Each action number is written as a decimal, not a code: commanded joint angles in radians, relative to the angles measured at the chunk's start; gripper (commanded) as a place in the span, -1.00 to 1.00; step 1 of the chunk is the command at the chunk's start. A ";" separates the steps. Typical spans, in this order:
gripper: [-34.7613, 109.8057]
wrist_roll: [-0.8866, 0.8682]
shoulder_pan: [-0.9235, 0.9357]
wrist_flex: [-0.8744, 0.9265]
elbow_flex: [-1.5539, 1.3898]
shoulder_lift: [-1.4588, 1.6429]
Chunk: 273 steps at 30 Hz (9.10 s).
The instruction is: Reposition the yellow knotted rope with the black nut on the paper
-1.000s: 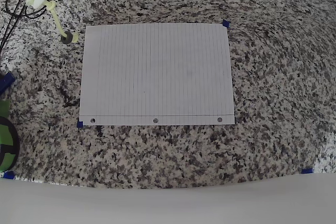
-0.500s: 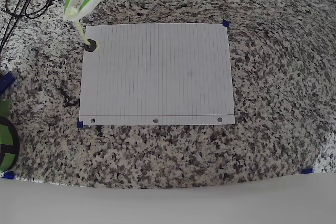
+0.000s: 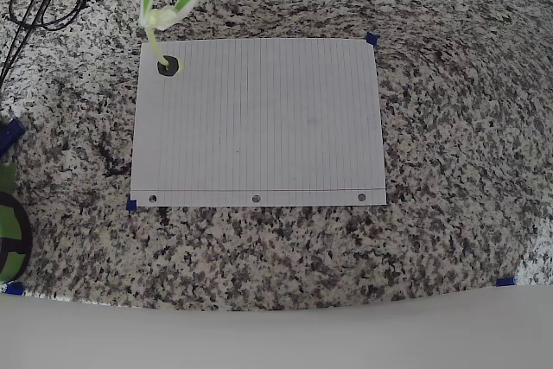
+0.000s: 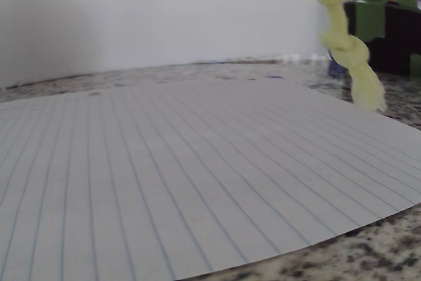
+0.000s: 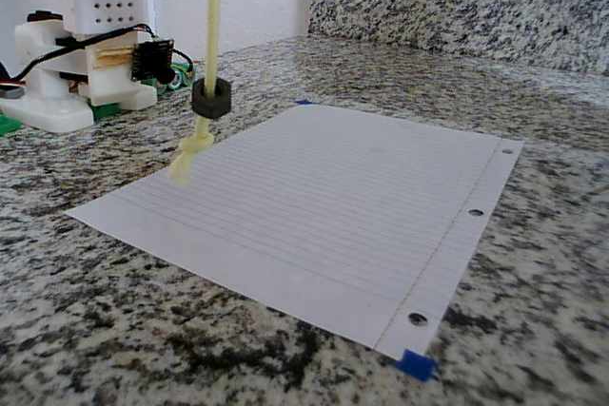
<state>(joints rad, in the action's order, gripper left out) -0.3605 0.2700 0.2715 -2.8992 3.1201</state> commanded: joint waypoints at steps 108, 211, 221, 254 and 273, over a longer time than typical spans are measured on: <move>-0.52 1.374 -0.046 0.531 0.270 -0.825; -0.52 1.922 -0.196 0.790 -0.058 0.023; -0.52 1.985 -0.207 0.854 -0.149 0.071; -0.52 1.970 -0.213 0.943 -0.252 0.290; -0.41 1.974 -0.218 0.943 -0.252 0.290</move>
<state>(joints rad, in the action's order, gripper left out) 1.6183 0.0568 1.2103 -3.1493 3.4024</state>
